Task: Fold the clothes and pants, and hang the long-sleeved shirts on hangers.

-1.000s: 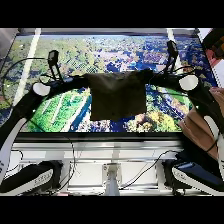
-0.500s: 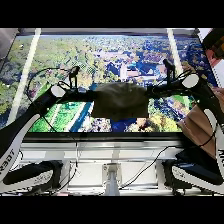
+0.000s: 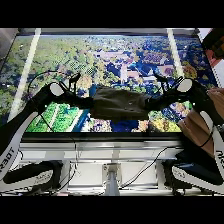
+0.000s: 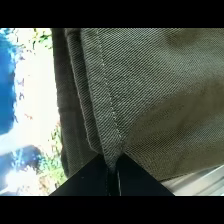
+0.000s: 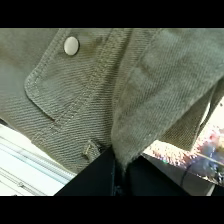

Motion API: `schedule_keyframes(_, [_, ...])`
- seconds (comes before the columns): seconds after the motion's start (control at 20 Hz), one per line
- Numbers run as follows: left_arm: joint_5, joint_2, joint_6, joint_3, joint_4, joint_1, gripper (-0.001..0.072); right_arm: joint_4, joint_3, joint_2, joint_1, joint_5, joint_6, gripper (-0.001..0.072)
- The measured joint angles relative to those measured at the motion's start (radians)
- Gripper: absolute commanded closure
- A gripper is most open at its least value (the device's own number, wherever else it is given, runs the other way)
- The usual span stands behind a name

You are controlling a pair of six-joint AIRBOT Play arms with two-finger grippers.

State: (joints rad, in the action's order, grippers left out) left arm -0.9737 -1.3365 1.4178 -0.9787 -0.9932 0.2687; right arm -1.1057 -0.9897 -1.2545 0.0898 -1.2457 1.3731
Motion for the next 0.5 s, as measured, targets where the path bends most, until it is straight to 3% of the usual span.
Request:
schedule_keyframes(0.15, [-0.019,-0.025,0.008,-0.002,-0.039,0.012,0.0665,-0.013,0.063,0.000,0.028,0.068,0.000,0.0682])
schedule_keyframes(0.2, [-0.014,-0.040,0.008,-0.002,-0.050,0.018,0.0418,-0.017,0.081,0.000,0.033,0.093,0.000,0.0602])
schedule_keyframes(0.25, [-0.008,-0.054,0.008,-0.002,-0.057,0.022,0.0016,-0.023,0.095,0.000,0.038,0.119,0.001,0.0354])
schedule_keyframes(0.3, [0.002,-0.065,0.009,-0.002,-0.059,0.024,-0.0013,-0.027,0.102,0.000,0.040,0.136,0.000,0.0125])
schedule_keyframes(0.35, [0.005,-0.073,0.013,-0.003,-0.056,0.025,-0.0013,-0.030,0.105,0.000,0.042,0.153,0.000,0.0062])
schedule_keyframes(0.5, [0.002,-0.085,-0.002,-0.013,-0.053,0.026,-0.0012,-0.054,0.078,0.002,0.045,0.156,0.000,0.0062])
